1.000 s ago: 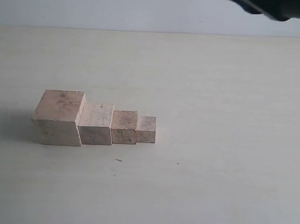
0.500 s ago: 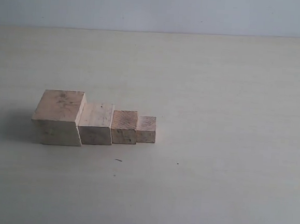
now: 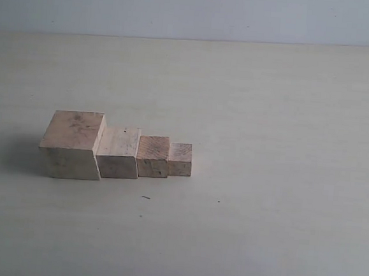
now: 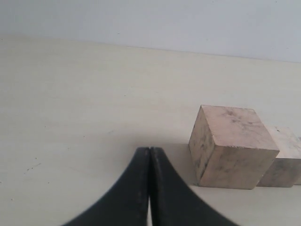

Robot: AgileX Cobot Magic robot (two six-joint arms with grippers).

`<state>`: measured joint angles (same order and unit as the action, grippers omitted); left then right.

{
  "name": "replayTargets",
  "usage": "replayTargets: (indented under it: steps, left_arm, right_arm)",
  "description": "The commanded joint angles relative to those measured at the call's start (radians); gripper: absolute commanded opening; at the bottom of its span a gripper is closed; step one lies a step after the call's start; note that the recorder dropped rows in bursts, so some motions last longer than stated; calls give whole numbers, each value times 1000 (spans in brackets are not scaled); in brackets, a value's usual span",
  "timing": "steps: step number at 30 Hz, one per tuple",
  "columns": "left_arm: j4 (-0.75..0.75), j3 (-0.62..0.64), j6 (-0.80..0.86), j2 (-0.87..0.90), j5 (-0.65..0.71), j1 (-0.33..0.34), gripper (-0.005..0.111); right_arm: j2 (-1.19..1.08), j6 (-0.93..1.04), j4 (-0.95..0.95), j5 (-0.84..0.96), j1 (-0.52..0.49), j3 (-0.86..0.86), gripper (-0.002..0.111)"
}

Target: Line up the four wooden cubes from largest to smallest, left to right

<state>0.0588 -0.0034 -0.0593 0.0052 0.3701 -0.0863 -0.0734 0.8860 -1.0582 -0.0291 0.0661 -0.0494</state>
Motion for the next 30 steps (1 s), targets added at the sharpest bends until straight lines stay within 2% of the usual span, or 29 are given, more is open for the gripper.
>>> replayTargets:
  steps: [1,10,12,13,15,17,20,25,30]
  left_arm:
    - [-3,3,0,-5,-10,-5,0]
    - [-3,3,0,-5,-10,-5,0]
    - [-3,3,0,-5,-10,-5,0]
    - [-3,3,0,-5,-10,-5,0]
    - [-3,3,0,-5,-10,-5,0]
    - [-3,3,0,-5,-10,-5,0]
    - [-3,3,0,-5,-10,-5,0]
    - [-3,3,0,-5,-10,-5,0]
    - [-3,3,0,-5,-10,-5,0]
  right_arm:
    - [73,10,8,-3,-4,49,0]
    - [73,12,15,29,-4,49,0]
    - [73,-10,75,29,-4,49,0]
    - [73,-75,166,38,-4,49,0]
    - [73,-327,462,42,-4,49,0]
    - [73,-697,829,52,-4,49,0]
    - [73,-1038,1125,132,-4,49,0]
    - [73,-1046,1145,342,-4,49,0]
    - [73,-1002,1145,351,-4,49,0]
